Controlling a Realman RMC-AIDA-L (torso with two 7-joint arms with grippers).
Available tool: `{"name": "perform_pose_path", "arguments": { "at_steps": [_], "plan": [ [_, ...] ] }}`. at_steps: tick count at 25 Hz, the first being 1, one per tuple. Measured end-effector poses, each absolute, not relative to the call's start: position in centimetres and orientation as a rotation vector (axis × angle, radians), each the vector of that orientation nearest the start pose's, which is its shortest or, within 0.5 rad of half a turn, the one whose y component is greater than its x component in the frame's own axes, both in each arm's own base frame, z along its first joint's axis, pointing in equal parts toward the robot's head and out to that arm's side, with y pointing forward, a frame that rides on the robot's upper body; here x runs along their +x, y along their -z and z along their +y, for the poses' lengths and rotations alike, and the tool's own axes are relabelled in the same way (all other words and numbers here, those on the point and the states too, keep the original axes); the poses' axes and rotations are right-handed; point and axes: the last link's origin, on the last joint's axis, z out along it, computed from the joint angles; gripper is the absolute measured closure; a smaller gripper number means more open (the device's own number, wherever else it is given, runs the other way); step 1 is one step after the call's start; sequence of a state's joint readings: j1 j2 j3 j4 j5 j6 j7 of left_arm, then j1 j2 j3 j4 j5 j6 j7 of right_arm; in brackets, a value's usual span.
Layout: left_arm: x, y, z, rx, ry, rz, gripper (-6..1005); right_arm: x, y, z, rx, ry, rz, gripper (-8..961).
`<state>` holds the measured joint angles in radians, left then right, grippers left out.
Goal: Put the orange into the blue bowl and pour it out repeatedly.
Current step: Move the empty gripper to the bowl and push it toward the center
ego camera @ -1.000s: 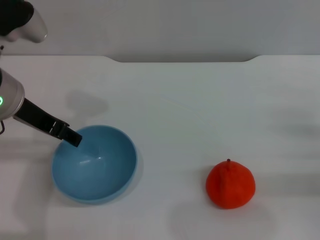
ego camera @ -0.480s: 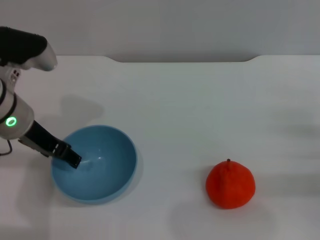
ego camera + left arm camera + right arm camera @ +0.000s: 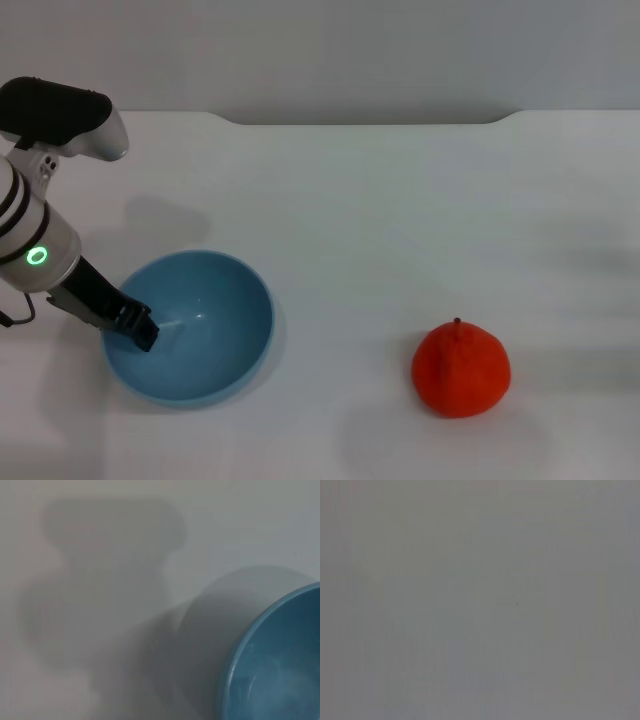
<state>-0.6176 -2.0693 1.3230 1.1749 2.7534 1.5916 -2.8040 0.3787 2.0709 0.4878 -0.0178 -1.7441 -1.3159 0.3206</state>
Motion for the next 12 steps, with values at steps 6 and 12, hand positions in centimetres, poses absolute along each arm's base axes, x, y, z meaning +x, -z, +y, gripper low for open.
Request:
{"name": "perform_pose_path", "arguments": {
  "at_steps": [6, 12],
  "plan": [
    [-23.6, -0.6, 35.0, -2.27, -0.668, -1.393, 642, 38.0, -3.9, 29.5, -1.329, -0.726, 0.619, 377],
    [-23.5, -0.6, 35.0, -2.268, -0.666, -1.395, 910, 37.1, -3.4, 30.2, -1.325, -0.77, 0.636, 378]
  ]
}}
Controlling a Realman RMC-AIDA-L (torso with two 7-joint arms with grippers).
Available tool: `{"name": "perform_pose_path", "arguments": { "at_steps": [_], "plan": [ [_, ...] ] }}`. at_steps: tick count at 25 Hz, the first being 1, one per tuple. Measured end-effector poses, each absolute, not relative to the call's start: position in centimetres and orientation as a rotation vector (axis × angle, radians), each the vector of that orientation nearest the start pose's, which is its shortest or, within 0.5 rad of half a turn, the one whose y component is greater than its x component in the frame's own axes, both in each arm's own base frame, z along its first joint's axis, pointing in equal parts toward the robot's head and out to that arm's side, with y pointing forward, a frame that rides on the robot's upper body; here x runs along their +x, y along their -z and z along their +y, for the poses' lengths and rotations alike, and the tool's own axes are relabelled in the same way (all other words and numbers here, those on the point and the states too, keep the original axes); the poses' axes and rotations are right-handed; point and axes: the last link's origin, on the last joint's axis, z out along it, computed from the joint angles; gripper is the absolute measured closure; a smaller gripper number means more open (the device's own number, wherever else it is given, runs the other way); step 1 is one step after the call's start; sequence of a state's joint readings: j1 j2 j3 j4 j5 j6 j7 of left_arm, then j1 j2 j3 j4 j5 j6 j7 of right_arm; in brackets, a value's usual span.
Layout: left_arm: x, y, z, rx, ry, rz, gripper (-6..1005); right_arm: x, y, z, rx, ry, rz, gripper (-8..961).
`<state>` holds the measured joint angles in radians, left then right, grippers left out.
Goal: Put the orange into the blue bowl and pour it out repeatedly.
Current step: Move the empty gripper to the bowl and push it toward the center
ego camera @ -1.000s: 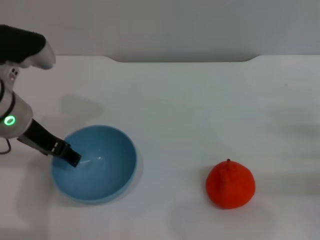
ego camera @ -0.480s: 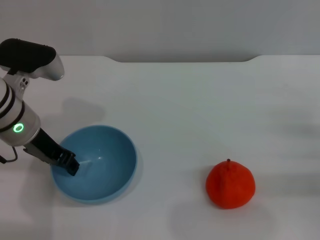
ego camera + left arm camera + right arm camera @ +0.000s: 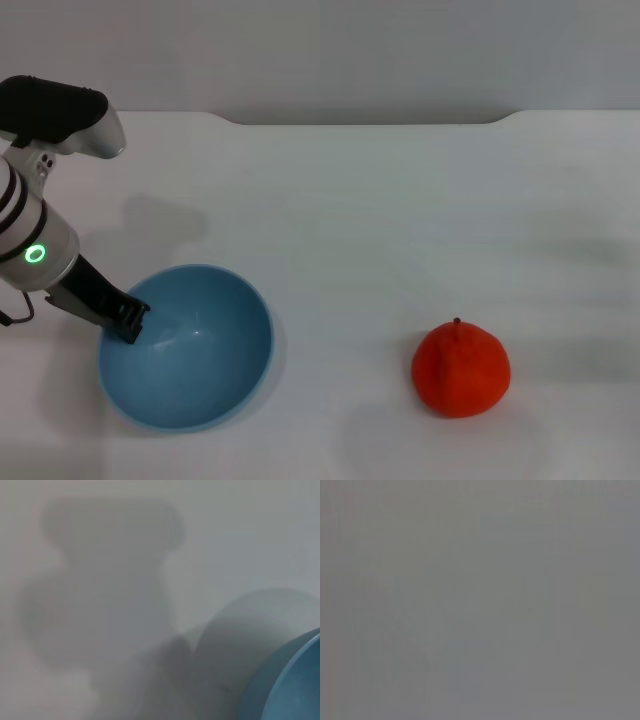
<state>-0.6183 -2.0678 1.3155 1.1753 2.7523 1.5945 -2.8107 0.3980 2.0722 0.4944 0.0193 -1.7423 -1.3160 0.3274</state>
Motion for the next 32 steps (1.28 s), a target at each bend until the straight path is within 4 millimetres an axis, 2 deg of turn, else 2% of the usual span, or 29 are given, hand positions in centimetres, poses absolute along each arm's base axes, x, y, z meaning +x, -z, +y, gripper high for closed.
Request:
{"name": "perform_pose_path", "arguments": {
  "at_steps": [5, 8, 12, 14, 17, 19, 20, 21, 24, 28, 32],
  "plan": [
    [-23.6, -0.6, 35.0, -2.265, -0.663, -1.399, 951, 36.0, -3.1, 31.8, -1.323, -0.867, 0.698, 379],
    [-23.5, -0.6, 35.0, -2.267, -0.658, -1.399, 975, 35.9, -3.2, 33.6, -1.345, -0.971, 0.865, 379],
    [-23.2, -0.4, 35.0, -2.281, -0.647, -1.398, 1000, 35.3, -3.9, 37.3, -1.561, -1.026, 1.193, 377],
    [-23.1, -0.3, 35.0, -2.287, -0.642, -1.397, 1001, 34.4, -4.7, 38.7, -1.744, -0.954, 1.353, 377],
    [-23.0, -0.3, 35.0, -2.289, -0.637, -1.394, 1001, 32.9, -6.3, 39.7, -1.908, -0.813, 1.518, 378],
    [-23.0, -0.3, 35.1, -2.289, -0.635, -1.392, 1001, 31.5, -7.6, 39.7, -2.015, -0.724, 1.554, 378],
    [-23.0, -0.3, 35.1, -2.289, -0.633, -1.391, 1000, 29.8, -8.5, 39.5, -2.144, -0.602, 1.55, 378],
    [-23.0, -0.3, 35.1, -2.289, -0.631, -1.389, 1000, 29.8, -8.5, 39.5, -2.144, -0.602, 1.55, 378],
    [-22.9, -0.4, 35.3, -2.286, -0.62, -1.38, 1000, 27.2, -9.6, 38.8, -2.306, -0.372, 1.528, 378],
    [-22.7, -0.4, 35.5, -2.285, -0.607, -1.368, 1000, 23.9, -9.3, 37.4, -2.499, -0.16, 1.474, 379],
    [-22.5, -0.4, 35.6, -2.288, -0.602, -1.361, 999, 21.8, -7.5, 36.8, -2.618, 0.02, 1.458, 379]
  ]
}}
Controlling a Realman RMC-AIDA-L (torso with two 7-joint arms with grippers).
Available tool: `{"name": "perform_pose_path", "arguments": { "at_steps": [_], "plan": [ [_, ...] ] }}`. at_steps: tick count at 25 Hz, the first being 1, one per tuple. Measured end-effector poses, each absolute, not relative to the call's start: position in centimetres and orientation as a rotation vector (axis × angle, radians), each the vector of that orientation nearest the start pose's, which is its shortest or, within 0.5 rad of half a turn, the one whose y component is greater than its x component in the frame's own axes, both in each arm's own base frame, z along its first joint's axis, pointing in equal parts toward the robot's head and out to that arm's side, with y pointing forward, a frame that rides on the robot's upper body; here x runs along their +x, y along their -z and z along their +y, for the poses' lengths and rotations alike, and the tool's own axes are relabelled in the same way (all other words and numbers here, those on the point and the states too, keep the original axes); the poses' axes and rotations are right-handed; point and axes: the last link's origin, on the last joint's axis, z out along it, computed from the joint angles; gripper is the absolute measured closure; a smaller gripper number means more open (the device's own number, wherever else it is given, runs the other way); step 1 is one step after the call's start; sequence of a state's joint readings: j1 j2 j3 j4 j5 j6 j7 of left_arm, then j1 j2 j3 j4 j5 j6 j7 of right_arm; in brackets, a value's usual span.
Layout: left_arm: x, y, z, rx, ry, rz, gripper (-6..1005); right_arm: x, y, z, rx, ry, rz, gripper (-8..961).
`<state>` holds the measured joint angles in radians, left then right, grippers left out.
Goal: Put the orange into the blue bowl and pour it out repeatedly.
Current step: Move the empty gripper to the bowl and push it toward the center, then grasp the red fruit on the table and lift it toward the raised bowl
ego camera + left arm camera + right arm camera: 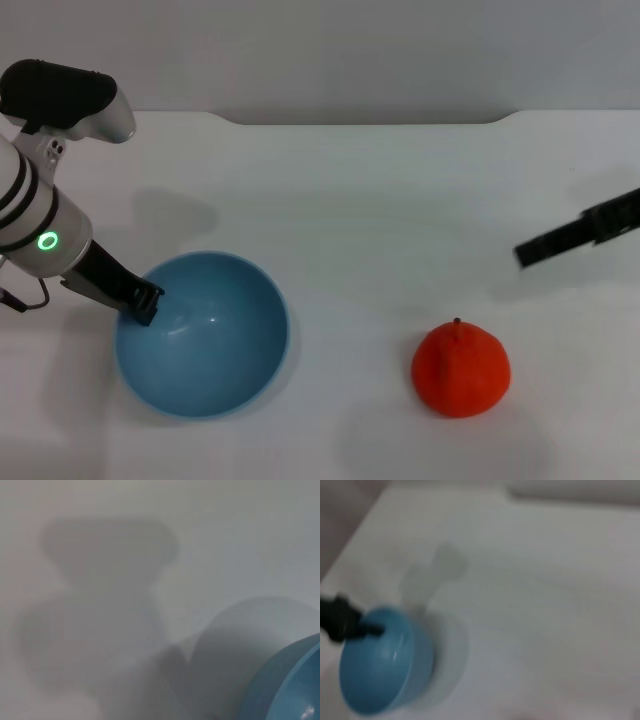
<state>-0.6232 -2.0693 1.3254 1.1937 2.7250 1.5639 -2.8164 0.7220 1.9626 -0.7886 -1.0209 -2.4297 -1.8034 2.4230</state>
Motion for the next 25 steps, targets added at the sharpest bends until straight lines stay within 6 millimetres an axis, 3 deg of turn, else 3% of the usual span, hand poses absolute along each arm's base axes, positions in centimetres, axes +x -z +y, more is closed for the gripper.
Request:
{"name": "perform_pose_path", "arguments": {
  "at_steps": [4, 5, 11, 21, 25],
  "plan": [
    [-22.5, -0.5, 35.6, -2.288, -0.606, -1.362, 999, 20.3, -4.5, 36.3, -2.713, 0.188, 1.408, 380],
    [-22.5, -0.5, 35.6, -2.288, -0.607, -1.361, 999, 19.8, -2.9, 36.0, -2.733, 0.28, 1.379, 380],
    [-22.5, -0.3, 35.4, -2.298, -0.624, -1.349, 1000, 19.4, 0.0, 35.9, -2.745, 0.438, 1.332, 381],
    [-22.4, -0.1, 35.3, -2.303, -0.63, -1.345, 999, 19.7, 3.6, 36.0, -2.753, 0.404, 1.368, 382],
    [-22.4, -0.1, 35.3, -2.304, -0.631, -1.346, 1000, 19.9, 4.8, 35.4, -2.784, 0.501, 1.296, 383]
  ]
}}
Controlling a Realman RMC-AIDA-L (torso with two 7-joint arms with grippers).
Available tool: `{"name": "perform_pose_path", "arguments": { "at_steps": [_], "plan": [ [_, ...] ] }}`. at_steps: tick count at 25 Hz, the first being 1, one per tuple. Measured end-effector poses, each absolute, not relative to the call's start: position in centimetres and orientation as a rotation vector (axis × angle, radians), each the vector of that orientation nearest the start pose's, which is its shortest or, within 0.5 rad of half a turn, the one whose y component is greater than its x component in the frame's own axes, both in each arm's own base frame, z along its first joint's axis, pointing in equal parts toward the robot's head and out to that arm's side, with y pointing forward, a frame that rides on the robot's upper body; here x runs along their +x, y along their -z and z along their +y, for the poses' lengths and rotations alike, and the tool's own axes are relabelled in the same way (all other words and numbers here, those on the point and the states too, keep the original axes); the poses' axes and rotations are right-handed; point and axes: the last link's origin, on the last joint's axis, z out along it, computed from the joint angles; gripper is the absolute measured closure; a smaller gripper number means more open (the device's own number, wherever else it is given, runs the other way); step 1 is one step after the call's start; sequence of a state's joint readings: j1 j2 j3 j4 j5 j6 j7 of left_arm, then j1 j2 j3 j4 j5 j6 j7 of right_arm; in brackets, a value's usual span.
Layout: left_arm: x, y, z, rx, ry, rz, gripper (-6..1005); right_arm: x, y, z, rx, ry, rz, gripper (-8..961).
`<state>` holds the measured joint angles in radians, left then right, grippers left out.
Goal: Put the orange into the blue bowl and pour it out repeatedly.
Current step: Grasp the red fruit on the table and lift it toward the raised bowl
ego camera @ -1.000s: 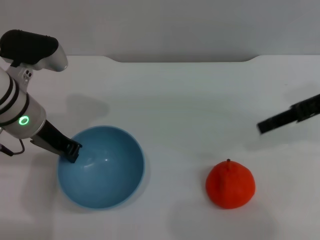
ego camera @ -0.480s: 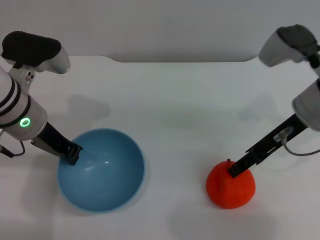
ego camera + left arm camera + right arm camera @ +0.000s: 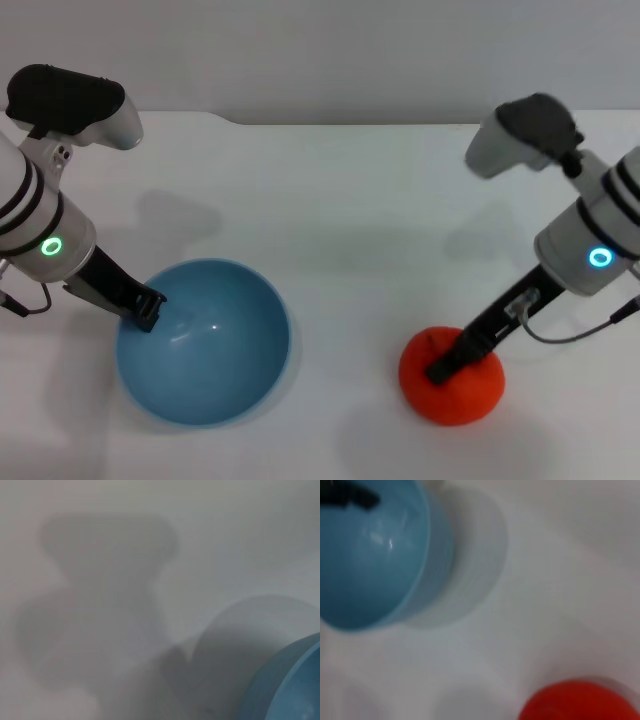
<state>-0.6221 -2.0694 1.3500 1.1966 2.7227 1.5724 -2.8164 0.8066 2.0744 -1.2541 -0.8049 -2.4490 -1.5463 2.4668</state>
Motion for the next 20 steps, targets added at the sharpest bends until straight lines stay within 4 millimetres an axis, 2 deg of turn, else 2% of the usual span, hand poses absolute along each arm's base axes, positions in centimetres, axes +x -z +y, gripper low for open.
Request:
{"name": "perform_pose_path", "arguments": {
  "at_steps": [2, 10, 13, 16, 20],
  "plan": [
    [-22.4, -0.1, 35.3, -2.304, -0.632, -1.346, 1000, 20.0, 5.1, 35.2, -2.792, 0.551, 1.261, 383],
    [-22.4, -0.1, 35.3, -2.307, -0.638, -1.345, 999, 20.4, 4.2, 35.0, -2.792, 0.529, 1.187, 660],
    [-22.3, -0.1, 35.3, -2.309, -0.639, -1.342, 999, 20.6, 3.0, 35.0, -2.77, 0.472, 1.174, 780],
    [-22.1, 0.1, 35.2, -2.319, -0.656, -1.331, 999, 20.7, 1.2, 35.1, -2.738, 0.387, 1.171, 848],
    [-21.4, 0.5, 35.2, -2.34, -0.667, -1.319, 999, 19.9, -2.0, 35.3, -2.714, 0.233, 1.108, 864]
  ]
}}
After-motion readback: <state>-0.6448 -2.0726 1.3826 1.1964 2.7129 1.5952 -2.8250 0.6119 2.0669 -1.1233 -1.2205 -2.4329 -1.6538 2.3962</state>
